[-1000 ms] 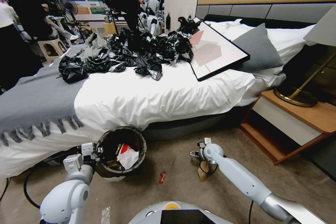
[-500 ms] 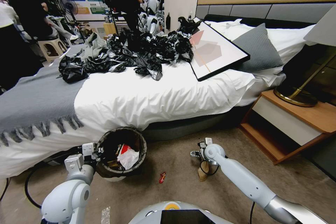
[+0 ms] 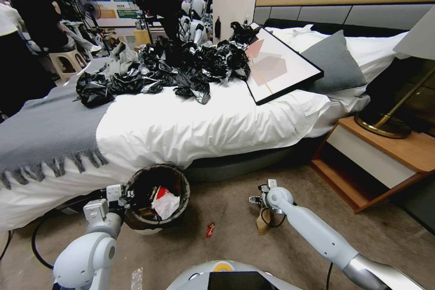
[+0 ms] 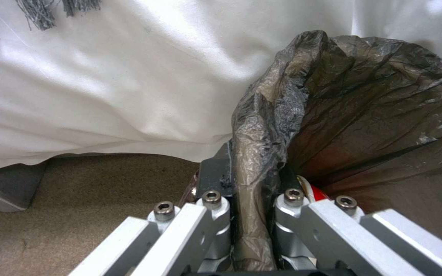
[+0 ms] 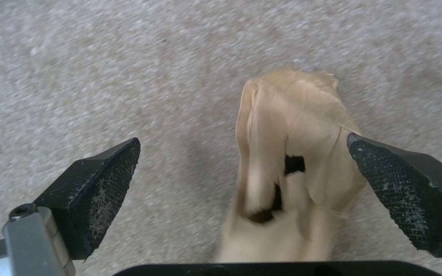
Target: Pick up the trash bin, then pick up the garbage from the floor and place it into the trash bin.
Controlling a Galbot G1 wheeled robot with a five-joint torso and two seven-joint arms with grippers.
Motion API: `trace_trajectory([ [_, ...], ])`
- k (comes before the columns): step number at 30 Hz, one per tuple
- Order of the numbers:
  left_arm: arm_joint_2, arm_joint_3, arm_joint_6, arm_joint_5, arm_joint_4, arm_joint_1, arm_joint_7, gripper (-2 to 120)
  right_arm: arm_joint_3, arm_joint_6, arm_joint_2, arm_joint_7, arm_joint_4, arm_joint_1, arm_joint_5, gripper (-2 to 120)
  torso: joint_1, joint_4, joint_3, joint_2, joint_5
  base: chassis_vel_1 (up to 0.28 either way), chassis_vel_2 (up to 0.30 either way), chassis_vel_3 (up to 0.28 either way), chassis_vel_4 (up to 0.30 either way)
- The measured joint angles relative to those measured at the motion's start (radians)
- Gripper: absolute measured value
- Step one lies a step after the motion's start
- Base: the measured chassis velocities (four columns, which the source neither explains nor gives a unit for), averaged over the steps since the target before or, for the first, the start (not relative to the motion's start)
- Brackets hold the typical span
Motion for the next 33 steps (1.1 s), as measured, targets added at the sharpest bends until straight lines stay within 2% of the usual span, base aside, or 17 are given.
trace_trajectory([
  [29,0.001,-0.004,0.0,-0.005,0.001,0.0,-0.001,4,0.015,0.0,0.053,-0.048,-0.113,-0.006,-0.12,100,0.0,-0.0001,0.0,0.0,-0.0001,0.0,0.0,0.0,0.0],
  [33,0.0,-0.007,0.0,-0.005,0.001,0.002,-0.001,4,0.014,0.0,0.057,-0.051,-0.131,0.001,-0.133,91,0.0,-0.0001,0.0,0.0,-0.0001,0.0,0.0,0.0,0.0],
])
